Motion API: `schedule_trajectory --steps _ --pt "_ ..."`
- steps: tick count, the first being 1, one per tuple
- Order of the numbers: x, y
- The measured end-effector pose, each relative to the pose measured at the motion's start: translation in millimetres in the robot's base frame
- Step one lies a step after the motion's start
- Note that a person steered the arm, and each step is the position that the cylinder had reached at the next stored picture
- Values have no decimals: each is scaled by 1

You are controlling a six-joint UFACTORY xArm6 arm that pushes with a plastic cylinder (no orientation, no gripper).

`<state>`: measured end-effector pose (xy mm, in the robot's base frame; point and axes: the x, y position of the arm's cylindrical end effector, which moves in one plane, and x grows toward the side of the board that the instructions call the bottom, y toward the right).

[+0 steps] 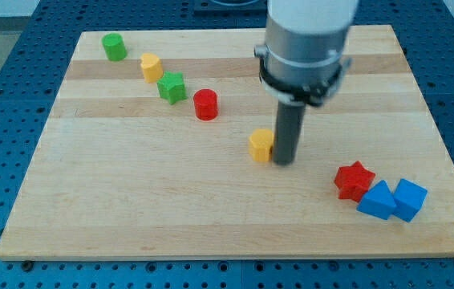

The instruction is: Separate the blue blocks from each other

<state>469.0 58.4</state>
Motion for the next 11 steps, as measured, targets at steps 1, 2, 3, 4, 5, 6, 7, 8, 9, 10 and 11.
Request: schedule_trajectory --steps 1,2,3,4,5,6,7,8,9,10,11 --pt "-32 -7" --pt "-25 -7" --pt "-3 -1" --pt "10 21" --pt "37 21" --pt "33 21" --pt "40 26" --pt "91 56" --pt "94 56" --pt "108 77" --pt "136 134"
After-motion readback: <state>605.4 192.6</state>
